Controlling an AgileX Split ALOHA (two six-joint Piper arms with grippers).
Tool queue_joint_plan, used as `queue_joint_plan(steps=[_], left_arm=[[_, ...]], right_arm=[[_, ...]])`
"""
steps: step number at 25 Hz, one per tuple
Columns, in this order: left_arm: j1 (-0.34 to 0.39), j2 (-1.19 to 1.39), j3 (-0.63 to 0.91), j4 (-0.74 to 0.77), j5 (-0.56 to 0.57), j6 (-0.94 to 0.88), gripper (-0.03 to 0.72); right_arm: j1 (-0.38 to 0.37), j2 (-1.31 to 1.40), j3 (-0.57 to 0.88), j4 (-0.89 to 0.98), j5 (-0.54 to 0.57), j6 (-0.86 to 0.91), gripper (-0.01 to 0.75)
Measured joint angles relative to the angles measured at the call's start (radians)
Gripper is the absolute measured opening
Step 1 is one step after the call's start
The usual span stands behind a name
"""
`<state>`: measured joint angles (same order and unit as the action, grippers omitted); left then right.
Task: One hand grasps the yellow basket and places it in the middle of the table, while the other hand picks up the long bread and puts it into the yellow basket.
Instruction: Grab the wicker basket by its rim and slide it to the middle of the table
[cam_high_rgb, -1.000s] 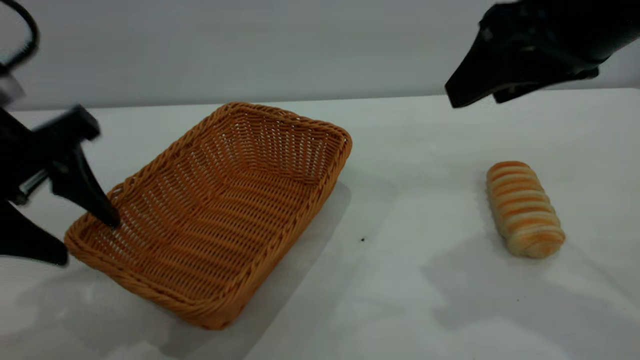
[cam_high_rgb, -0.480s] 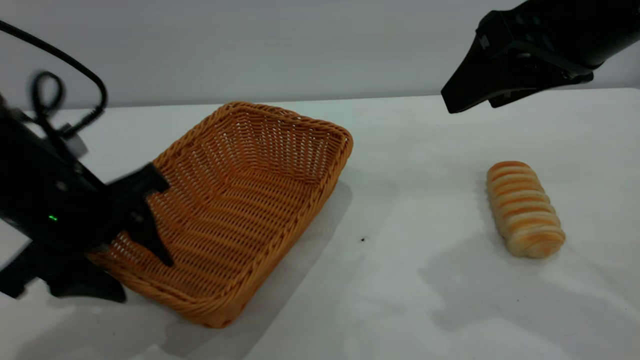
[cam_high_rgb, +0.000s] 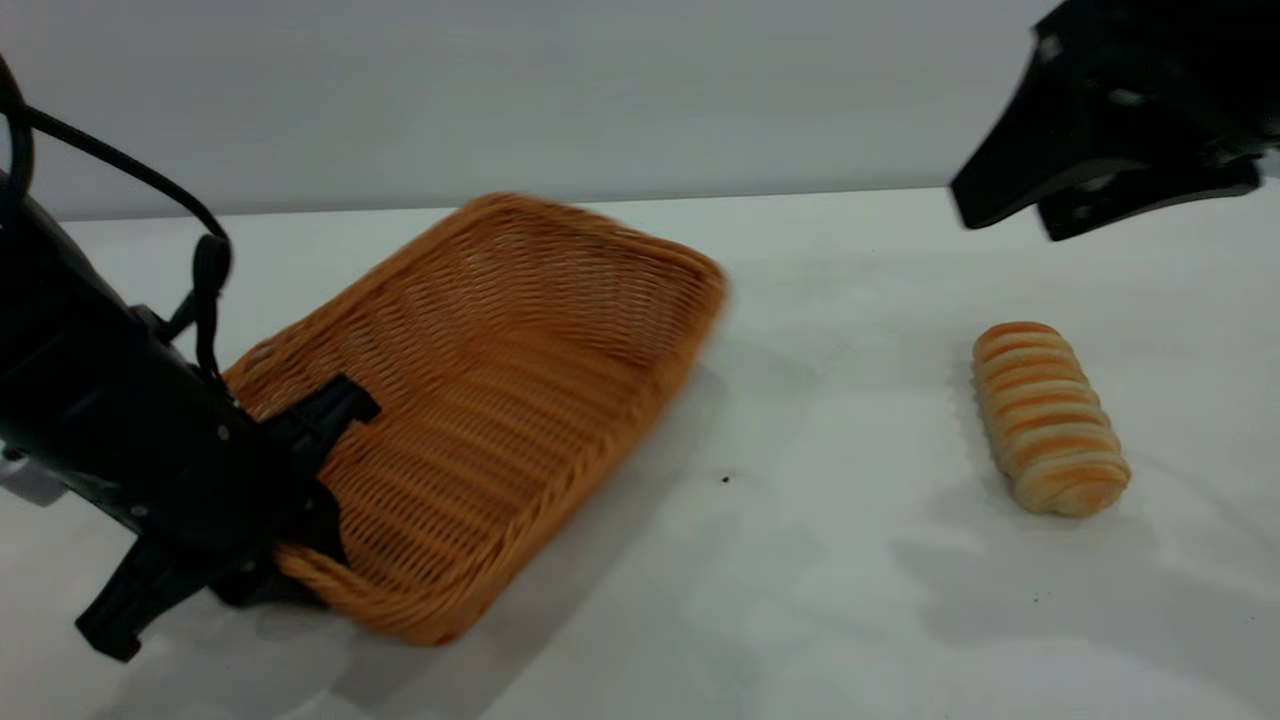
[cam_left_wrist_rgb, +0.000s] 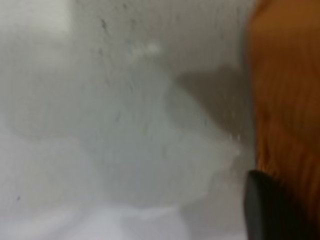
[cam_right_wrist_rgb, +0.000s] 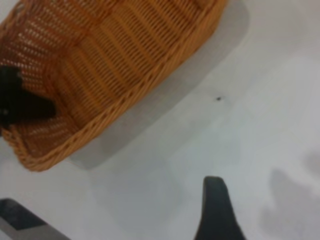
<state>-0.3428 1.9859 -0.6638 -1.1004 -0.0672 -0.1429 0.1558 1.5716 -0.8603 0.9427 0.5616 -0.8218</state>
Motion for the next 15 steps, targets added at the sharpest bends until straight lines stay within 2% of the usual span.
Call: queue_joint_plan(steps=[4,7,10,15], left_arm=[[-0.001,-0.01,-0.003,0.032,0.003,0.026,0.102],[0.005,-0.037,-0.029,0.102,0.025,0.11,0.102],[0.046,-0.048,-0.11,0.186,0.15,0.247,0.102],[0.141,-0.003,-0.344,0.336,0.42,0.412,0.102]], right_arm=[[-0.087,0.0,0.0,0.0,0.018,0.005,0.558],[-0.135,0.014,-0.003,0.0,0.019,0.005,0.558],[-0.151,0.066,-0.013,0.0,0.015,0.004,0.558],[-0.152,0.195,-0.059,0.0,-0.016,-0.007,0.558]])
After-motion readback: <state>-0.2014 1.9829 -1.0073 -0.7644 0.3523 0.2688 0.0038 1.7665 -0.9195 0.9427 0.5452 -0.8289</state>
